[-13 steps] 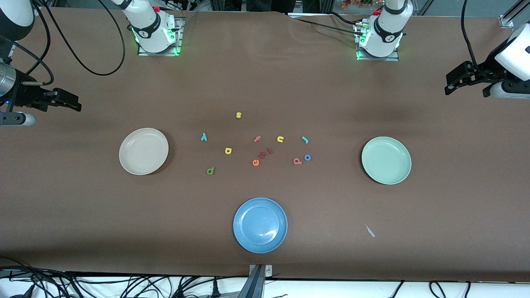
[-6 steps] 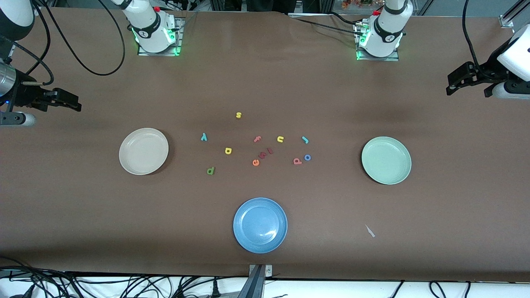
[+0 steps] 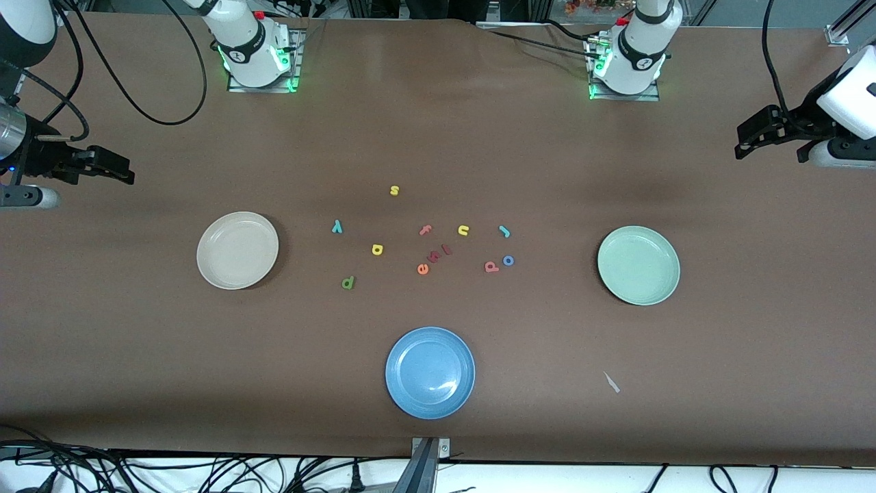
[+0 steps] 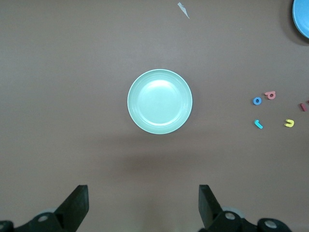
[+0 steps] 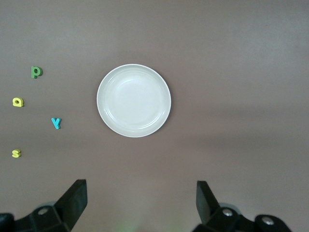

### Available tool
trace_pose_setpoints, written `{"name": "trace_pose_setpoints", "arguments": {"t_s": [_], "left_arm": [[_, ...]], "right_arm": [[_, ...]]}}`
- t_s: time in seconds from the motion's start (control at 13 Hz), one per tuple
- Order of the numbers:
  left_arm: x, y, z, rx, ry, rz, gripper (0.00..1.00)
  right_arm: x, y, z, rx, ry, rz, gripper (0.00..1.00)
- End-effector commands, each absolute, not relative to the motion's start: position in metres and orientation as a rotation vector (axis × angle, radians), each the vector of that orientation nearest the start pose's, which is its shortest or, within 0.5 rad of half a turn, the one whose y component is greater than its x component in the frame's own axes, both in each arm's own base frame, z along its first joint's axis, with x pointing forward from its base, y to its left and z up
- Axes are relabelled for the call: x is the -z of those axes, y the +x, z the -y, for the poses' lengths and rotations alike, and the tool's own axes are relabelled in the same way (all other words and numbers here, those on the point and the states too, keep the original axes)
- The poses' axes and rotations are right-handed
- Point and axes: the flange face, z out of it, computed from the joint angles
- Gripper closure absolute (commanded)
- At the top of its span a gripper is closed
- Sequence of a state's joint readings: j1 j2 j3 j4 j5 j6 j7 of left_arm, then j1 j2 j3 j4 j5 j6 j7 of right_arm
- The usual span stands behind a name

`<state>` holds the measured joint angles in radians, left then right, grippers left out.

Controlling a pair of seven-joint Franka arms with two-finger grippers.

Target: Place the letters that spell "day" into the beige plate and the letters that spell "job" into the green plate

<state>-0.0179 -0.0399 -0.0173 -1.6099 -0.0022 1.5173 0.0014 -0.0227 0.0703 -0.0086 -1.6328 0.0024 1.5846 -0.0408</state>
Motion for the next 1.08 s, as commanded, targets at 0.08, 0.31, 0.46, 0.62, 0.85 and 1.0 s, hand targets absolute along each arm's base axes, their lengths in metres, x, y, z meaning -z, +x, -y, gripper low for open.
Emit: {"name": "trace_pose_setpoints", "arguments": {"t_s": [0.08,0.31,0.46,0.62,0.85,1.0], "left_arm": [[-0.624,0.539,0.020,-0.097,-3.149,-0.068,0.00],[-0.612,0.543,0.021,-0.138,-3.149,-0.071,0.00],[-0.592,0.555,0.032,-0.191,-3.143,-0.099,0.00],[-0.584,0.557,0.034,-0.218,-3.142,-0.104,0.00],[-0.576,0.555,0.038,-0.276,-3.138,-0.111,0.00],[-0.564,0.557,0.049,-0.317,-3.132,-0.094,0.00]], "right_arm": [[-0.560,0.570,0.019,-0.190,-3.135,0.015,0.00],[-0.561,0.570,0.019,-0.188,-3.135,0.015,0.00],[-0.560,0.570,0.019,-0.190,-3.135,0.015,0.00],[-0.560,0.570,0.026,-0.188,-3.134,0.000,0.00],[-0.557,0.571,0.026,-0.200,-3.133,0.003,0.00],[-0.555,0.571,0.027,-0.209,-3.132,0.005,0.00]]}}
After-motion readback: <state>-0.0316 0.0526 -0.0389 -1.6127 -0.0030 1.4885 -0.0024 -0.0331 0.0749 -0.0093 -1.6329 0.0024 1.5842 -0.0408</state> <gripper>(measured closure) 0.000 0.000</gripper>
